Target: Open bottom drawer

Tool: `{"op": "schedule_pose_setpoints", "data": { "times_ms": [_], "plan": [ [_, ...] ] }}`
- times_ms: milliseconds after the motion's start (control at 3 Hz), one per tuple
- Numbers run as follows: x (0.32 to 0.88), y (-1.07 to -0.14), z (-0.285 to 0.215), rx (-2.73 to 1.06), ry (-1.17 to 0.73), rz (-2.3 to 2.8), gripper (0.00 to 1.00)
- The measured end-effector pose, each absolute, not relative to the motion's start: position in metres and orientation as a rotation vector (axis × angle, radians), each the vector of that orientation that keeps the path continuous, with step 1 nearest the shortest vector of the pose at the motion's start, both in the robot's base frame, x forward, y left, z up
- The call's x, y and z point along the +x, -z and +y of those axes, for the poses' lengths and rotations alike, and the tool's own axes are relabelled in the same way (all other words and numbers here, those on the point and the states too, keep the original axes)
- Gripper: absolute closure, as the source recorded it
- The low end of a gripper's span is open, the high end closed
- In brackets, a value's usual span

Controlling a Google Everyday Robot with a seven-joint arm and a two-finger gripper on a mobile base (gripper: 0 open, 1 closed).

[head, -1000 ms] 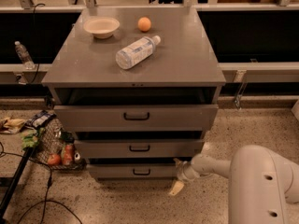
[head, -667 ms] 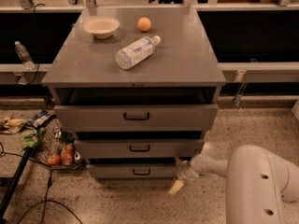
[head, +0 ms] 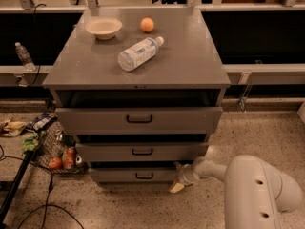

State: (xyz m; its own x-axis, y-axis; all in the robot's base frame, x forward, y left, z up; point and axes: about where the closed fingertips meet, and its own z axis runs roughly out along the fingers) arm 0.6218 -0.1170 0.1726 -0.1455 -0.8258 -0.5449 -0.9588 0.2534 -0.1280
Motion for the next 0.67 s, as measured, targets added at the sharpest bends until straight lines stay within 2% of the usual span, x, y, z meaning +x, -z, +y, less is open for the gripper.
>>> {"op": "schedule_pose_setpoints", "data": {
  "times_ms": [667],
  "plan": [
    [0.6264, -0.1713, -0.1138, -1.622, -0.355, 2.006, 0.71]
  ]
}}
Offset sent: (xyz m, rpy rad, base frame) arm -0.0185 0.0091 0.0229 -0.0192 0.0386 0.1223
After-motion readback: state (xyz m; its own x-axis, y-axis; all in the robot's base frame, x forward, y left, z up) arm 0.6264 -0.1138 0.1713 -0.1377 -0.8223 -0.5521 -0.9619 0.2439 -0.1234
